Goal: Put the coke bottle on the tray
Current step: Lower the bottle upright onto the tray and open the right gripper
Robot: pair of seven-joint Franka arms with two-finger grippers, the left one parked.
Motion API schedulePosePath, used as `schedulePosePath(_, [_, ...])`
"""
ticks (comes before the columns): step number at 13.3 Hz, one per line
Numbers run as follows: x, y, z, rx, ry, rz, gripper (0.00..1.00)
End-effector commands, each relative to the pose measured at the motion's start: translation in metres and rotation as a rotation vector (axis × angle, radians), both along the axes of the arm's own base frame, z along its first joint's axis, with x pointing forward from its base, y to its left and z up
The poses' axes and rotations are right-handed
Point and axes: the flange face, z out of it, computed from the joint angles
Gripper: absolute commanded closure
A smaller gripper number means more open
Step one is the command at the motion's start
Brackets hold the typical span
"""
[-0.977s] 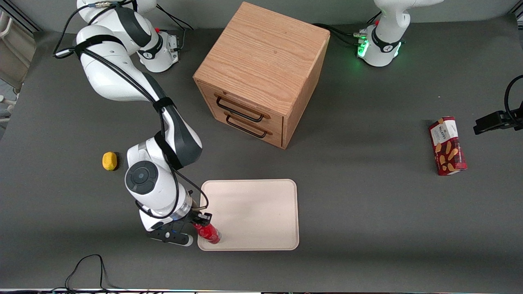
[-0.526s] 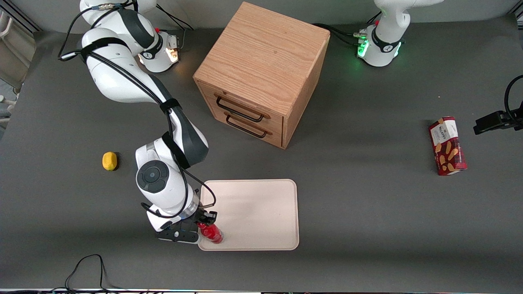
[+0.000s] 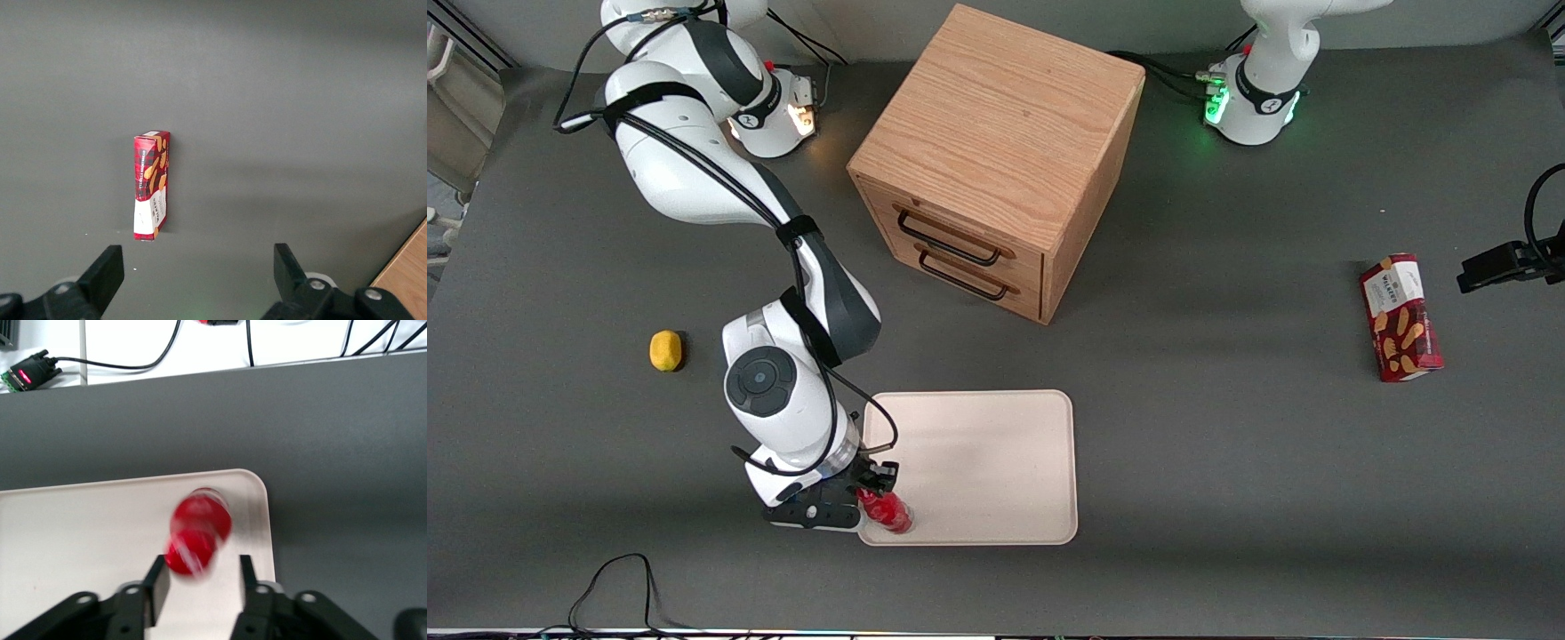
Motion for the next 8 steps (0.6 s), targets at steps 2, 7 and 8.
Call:
schedulePosePath(2, [0.0035,0.0026,0.0082,-0.019,-0.034,0.017,0.00])
schedulePosePath(7, [0.0029,0.0022,0.0123,-0.018,-0.033,0.007,0.00])
schedulePosePath(8, [0.0029,0.0022,0.0123,-0.018,-0.033,0.007,0.00])
